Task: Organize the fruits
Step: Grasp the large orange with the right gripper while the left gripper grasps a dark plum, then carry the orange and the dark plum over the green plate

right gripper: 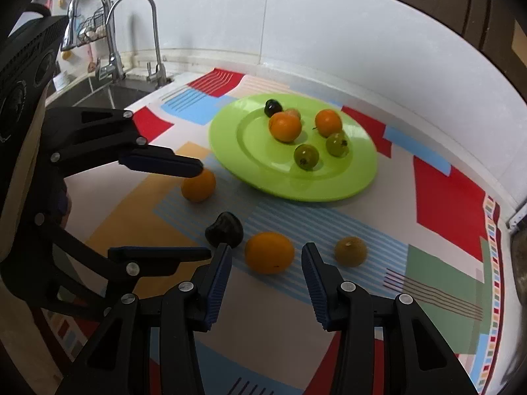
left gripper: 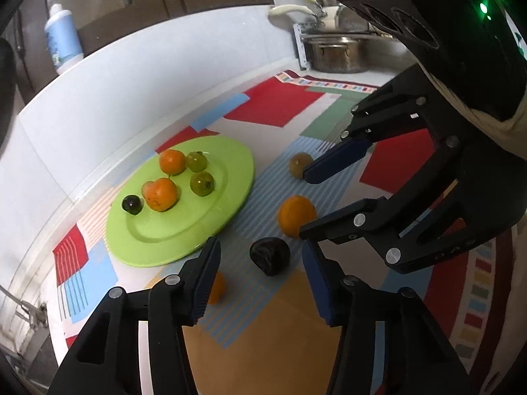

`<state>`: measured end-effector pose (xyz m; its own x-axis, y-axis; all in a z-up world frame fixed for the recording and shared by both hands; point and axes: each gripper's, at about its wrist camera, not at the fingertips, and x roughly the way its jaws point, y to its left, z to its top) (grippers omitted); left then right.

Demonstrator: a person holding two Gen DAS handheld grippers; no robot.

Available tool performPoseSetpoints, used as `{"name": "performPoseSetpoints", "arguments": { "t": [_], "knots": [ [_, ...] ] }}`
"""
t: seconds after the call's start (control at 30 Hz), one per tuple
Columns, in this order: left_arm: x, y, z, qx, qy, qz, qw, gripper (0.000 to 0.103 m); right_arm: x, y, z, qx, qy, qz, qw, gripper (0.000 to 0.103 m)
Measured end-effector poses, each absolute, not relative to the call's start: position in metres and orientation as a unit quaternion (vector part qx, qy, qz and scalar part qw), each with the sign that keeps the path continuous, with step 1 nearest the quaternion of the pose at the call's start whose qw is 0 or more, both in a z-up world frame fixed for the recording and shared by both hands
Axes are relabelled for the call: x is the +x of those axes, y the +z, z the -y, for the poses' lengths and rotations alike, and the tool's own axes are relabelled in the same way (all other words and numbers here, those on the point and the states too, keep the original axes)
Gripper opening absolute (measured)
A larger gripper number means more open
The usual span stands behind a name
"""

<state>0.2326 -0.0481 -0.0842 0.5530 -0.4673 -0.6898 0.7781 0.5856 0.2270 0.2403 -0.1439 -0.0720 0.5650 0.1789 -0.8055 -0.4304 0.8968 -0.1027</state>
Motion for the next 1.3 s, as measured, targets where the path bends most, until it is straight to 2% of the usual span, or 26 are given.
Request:
{"name": "performPoseSetpoints", "arguments": {
  "t": [0.47,0.6,0.73,0.8,1.3],
  "knots": [
    [0.252,-0.101,0.051,0.236,-0.385,-0.329,0.830,0.040,0.260,-0.092,0.150,-0.117,0.181,-0.459,0.862,0.045],
    [0.252,-0.102,0.052,0.222,-0.390,-0.338,0.828,0.031,0.264,-0.095,0.155,-0.100,0.181,-0.464,0.861,0.045],
    [0.252,-0.101,0.051,0.213,-0.383,-0.343,0.831,0.031,0.266,-0.098,0.159,-0.081,0.183,-0.469,0.860,0.045],
    [0.252,-0.100,0.050,0.205,-0.378,-0.348,0.833,0.031,0.266,-0.098,0.159,-0.073,0.186,-0.470,0.860,0.041],
    [0.241,-0.064,0.035,0.154,-0.337,-0.336,0.866,0.031,0.254,-0.069,0.162,-0.040,0.163,-0.434,0.885,0.041]
  ]
}}
